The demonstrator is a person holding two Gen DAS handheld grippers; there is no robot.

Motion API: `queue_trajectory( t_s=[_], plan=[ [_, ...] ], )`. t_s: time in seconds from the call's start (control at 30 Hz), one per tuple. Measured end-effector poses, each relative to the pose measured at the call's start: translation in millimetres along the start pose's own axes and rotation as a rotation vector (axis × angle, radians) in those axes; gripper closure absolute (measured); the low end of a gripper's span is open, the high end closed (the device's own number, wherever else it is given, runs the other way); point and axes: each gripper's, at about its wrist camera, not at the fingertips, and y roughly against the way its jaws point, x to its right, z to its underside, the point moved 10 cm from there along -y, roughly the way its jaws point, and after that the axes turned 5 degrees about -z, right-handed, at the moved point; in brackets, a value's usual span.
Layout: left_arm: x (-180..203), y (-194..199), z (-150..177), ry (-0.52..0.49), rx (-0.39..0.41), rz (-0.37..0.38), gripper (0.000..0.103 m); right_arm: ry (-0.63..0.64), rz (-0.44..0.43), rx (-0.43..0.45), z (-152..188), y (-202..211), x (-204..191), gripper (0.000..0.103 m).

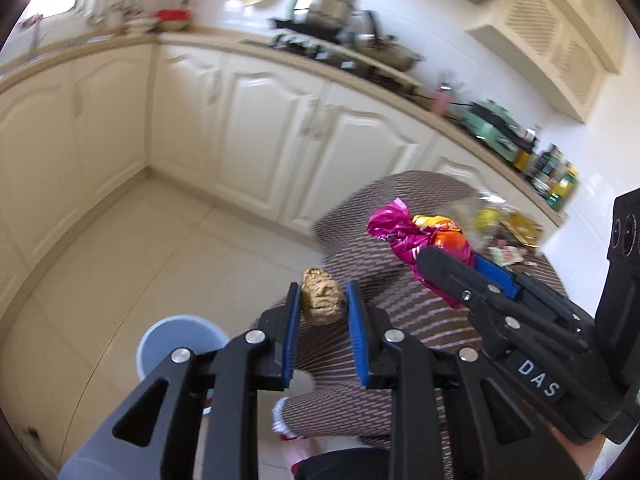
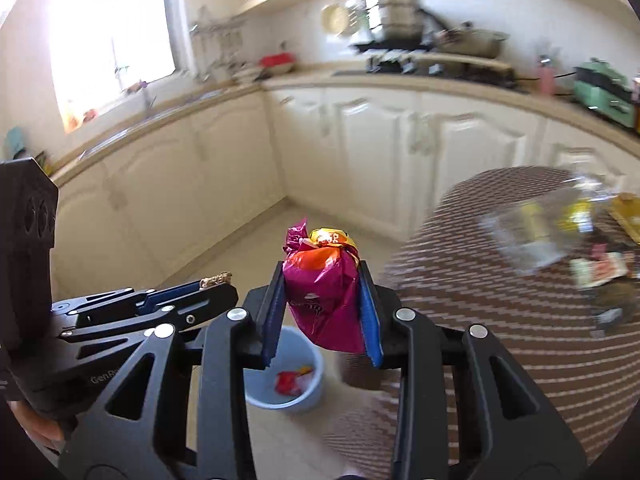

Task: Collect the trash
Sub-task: 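Carry both items over the bucket and open the left tool to drop the bread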

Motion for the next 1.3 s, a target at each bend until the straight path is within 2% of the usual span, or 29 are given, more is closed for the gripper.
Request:
queue_trajectory(
  t_s=[0.13,0.27,0.37,0.57,0.73,0.87,1.03,1.3],
  plan=[
    [-68.6,-18.2,18.4,0.087,-0.045,-0.059,0.081,0.033,-0.049,-0.079,19.1,-53.5,-43.7,0.070],
    [-123.0,-44.4,45.1,0.158,-0.107,-0.107,0.081,0.047,-0.079,-0.189,53.9,-115.1,-71.4,0.070],
    [-162.0,-73.9,67.0,0.191,-0.166,-0.175,0.081,0.044,-0.085,-0.264,82.0,-152.8,-79.8,0.070],
    [-205.2,-132.6,100.3,0.226,-0.276,-0.230,0.081,0.029,-0.071,-0.380,126.0,-213.5,-75.5,0.070],
    [-221.0,-167.1,113.2,0.272,-0.321,-0.205,0.081,-0.010,-0.055,-0.438,151.7,-245.3,-61.0,0.070],
    [-220.4,-183.6,109.5,0.293,-0.320,-0.197,0.079,-0.042,-0.049,-0.468,169.3,-259.6,-50.7,0.070],
    [-224.0,-189.1,117.3,0.303,-0.337,-0.206,0.064,-0.059,-0.050,-0.484,179.4,-271.4,-49.9,0.070],
    [-236.9,-186.0,129.5,0.325,-0.363,-0.215,0.063,-0.077,-0.057,-0.502,191.0,-284.6,-49.6,0.070]
  ],
)
